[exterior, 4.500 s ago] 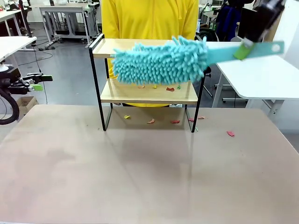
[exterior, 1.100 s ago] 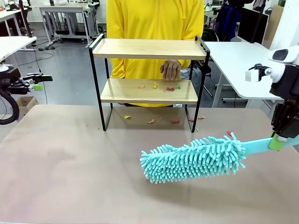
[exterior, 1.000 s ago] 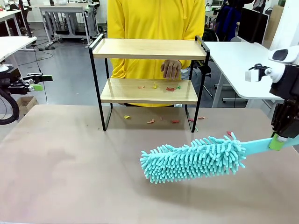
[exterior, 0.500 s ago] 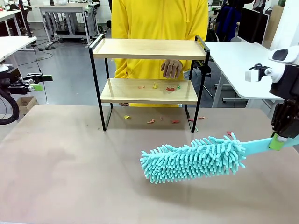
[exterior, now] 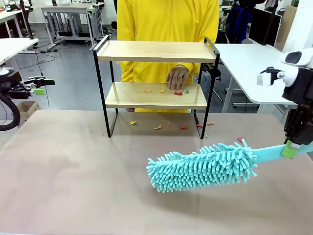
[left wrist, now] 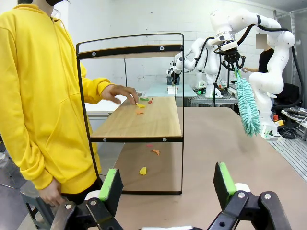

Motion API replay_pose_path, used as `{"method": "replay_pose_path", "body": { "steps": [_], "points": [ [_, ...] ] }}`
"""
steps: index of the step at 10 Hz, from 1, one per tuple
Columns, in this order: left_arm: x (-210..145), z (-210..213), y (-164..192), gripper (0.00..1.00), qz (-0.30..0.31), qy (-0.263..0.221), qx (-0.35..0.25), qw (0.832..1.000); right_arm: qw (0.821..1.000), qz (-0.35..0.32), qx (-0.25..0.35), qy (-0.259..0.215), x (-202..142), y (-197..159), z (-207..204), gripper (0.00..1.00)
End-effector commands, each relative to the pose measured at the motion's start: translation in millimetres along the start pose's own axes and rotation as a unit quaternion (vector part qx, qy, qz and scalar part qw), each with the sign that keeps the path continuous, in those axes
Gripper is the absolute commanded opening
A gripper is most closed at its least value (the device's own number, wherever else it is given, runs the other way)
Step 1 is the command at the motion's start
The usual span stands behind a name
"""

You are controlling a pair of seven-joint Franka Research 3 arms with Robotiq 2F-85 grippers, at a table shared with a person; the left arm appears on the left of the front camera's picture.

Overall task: Clean the shelf.
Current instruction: Clean the specific section of the Shelf indicated by the human with the Duster.

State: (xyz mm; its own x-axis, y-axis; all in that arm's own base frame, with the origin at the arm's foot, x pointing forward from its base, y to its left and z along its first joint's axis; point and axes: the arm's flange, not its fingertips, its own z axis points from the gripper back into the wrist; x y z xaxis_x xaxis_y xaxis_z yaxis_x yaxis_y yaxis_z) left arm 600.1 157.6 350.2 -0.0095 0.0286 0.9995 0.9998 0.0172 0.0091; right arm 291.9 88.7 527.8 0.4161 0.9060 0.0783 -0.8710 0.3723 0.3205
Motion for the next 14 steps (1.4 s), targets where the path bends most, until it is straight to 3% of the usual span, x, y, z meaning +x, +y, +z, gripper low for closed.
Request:
{"method": "replay_pose_path", "body": {
  "steps": [1, 13, 14],
  "points": [
    [3, 0, -2, 1.00, -0.005, -0.001, 0.001, 1.000, 1.000, 0.001, -0.004, -0.003, 0, -1, 3, 0.13],
    [3, 0, -2, 1.00, -0.005, -0.001, 0.001, 1.000, 1.000, 0.000, 0.000, 0.000, 0, 0, 0, 0.13],
    [3, 0, -2, 1.00, -0.005, -0.001, 0.001, 1.000, 0.999, -0.013, 0.000, -0.031, 14, 5, 8, 0.13]
  ]
}}
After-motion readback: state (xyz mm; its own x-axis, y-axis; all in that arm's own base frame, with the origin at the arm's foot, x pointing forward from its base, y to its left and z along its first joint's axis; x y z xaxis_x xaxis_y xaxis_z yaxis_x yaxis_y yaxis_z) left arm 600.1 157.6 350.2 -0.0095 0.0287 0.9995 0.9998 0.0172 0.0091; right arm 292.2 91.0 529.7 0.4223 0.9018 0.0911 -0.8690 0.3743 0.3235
